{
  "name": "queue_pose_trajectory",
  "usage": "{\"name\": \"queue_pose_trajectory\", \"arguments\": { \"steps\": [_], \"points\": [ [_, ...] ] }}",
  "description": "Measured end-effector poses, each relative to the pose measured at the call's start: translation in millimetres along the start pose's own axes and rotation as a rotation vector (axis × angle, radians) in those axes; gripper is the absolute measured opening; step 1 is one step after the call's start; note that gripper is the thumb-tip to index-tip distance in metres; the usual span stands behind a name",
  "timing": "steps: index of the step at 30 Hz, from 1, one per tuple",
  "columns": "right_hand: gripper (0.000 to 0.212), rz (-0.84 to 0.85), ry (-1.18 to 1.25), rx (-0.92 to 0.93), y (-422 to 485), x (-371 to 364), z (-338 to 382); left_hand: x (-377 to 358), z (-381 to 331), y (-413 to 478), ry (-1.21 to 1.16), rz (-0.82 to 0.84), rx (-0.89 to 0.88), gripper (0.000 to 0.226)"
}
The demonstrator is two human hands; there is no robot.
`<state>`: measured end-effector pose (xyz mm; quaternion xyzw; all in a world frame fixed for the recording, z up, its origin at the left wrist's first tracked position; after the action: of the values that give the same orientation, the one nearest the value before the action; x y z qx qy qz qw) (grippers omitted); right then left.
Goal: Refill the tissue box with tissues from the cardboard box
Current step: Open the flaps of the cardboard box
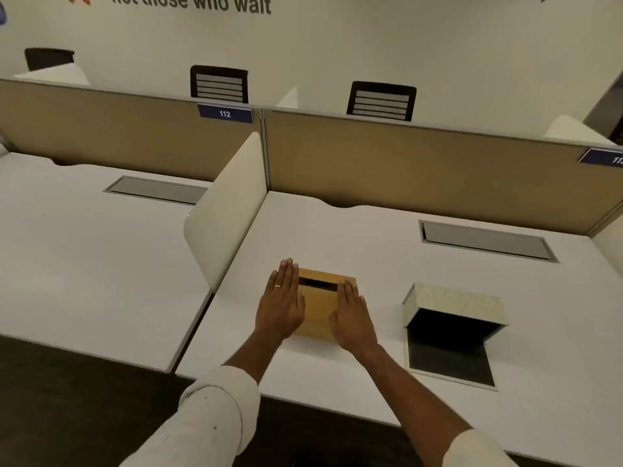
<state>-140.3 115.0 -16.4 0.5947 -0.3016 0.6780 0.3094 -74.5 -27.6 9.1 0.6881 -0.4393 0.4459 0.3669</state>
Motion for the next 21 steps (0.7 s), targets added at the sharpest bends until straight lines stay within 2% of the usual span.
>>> {"name": "queue_pose_trajectory", "arguments": {
  "steps": [5,9,12,15,18,21],
  "points": [
    [0.072,0.135,-0.134,0.089,4.1,-20.6,-7.7,-15.2,-3.9,4.4,0.017,0.067,0.009,0.065],
    [0.074,0.15,-0.19,0.143,14.8,-18.9,-15.9,-26.3,-10.6,9.4,0.062,0.119,0.039,0.066],
    [0.059,0.055,-0.156,0.156,24.1,-6.1,-20.0,-30.1,-12.5,13.0,0.058,0.145,0.088,0.073],
    [0.046,-0.07,-0.089,0.199,22.9,5.5,-22.5,-21.9,-11.5,16.6,-0.011,0.071,0.109,0.076],
    [0.039,-0.153,-0.055,0.264,14.2,7.6,-22.8,-12.0,-0.3,19.5,-0.129,-0.006,0.142,0.071],
    [0.032,-0.164,-0.057,0.323,2.8,5.9,-20.3,-10.5,6.1,12.2,-0.163,-0.002,0.057,0.058]
  ]
}}
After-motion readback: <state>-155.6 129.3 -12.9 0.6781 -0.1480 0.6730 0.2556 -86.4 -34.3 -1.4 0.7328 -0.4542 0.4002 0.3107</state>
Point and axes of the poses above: each hand's wrist, its own y-axis towards the middle knuckle, its own x-axis out of the back of the hand, z = x × y, the point moved 8 cm from there along y, towards the middle knuckle, and after that the axes turned 13 degrees about -y, right-handed, at the moved point
